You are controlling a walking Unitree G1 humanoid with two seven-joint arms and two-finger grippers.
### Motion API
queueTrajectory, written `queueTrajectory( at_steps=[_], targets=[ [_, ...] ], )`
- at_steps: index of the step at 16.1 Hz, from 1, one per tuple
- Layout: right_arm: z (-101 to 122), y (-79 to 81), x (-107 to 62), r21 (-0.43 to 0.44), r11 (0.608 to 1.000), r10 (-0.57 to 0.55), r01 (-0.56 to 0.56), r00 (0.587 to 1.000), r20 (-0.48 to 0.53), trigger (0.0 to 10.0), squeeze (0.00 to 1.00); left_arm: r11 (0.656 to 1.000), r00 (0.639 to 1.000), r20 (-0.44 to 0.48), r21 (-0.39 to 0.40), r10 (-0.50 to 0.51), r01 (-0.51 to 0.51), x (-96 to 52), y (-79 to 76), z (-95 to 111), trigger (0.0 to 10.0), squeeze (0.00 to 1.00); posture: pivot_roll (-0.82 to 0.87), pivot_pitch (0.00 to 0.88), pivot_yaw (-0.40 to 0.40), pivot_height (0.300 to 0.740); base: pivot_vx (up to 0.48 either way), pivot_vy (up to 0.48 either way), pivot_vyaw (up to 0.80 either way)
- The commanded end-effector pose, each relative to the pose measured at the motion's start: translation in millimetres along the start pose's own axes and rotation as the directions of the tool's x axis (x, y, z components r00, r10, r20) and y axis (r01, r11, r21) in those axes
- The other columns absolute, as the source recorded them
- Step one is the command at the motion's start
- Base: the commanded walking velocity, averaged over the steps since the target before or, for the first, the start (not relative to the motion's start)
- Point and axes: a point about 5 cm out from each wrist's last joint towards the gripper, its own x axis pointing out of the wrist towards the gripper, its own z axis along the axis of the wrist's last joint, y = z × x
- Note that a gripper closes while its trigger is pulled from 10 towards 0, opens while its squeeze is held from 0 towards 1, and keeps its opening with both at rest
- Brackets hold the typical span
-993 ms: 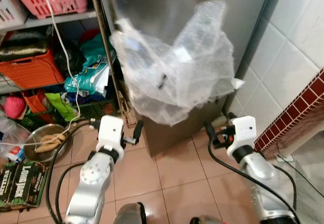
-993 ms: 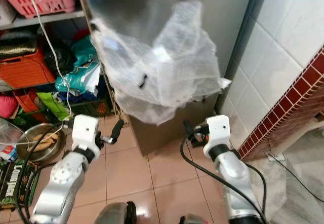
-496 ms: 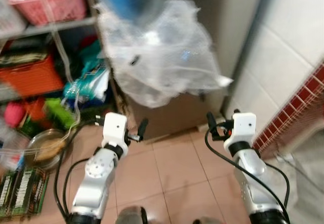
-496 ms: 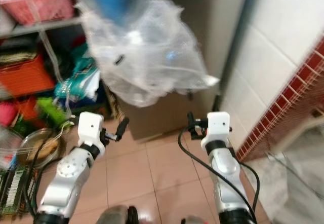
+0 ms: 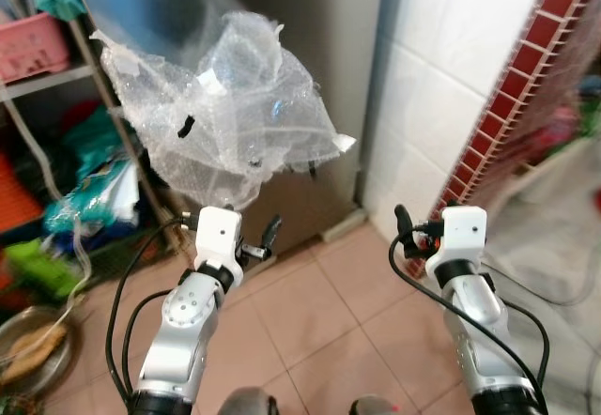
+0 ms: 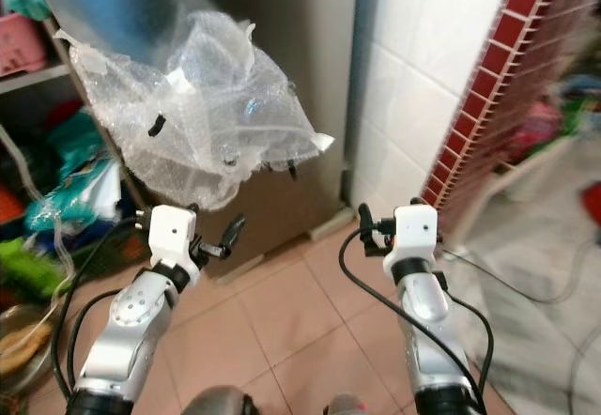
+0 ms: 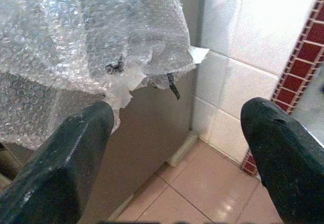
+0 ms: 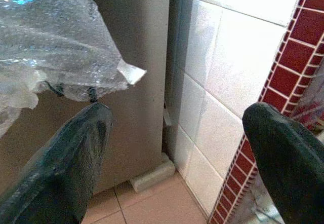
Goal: Restocking fridge
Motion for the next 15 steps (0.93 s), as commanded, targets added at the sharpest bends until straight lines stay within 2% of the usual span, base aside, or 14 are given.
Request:
queueTrajectory(
  at_steps=[1, 11, 15],
  targets=[
    [1.0, 7.6, 2.8, 0.013, 1.000, 0.025, -0.025, 1.000, 0.001, 10.0, 0.00, 1.000, 1.000, -0.006, 0.005, 0.020, -0.020, -1.8, 5.7, -1.2, 10.0, 0.00, 0.01, 0.022, 0.055, 0.740, 0.000, 0.480, -0.80],
    [4.5, 5.5, 2.8, 0.043, 0.999, 0.014, -0.015, 1.000, 0.023, 10.0, 0.00, 1.000, 1.000, -0.001, 0.013, 0.029, -0.029, -0.6, 9.0, -2.6, 10.0, 0.00, 0.00, 0.036, 0.055, 0.740, 0.000, 0.465, -0.80],
    [5.7, 7.0, 2.7, 0.042, 0.999, 0.019, -0.020, 0.999, 0.030, 10.0, 0.00, 0.999, 1.000, 0.003, 0.039, 0.019, -0.019, 0.0, 9.0, -2.4, 10.0, 0.00, 0.00, 0.040, 0.057, 0.740, 0.345, 0.270, -0.80]
  ],
)
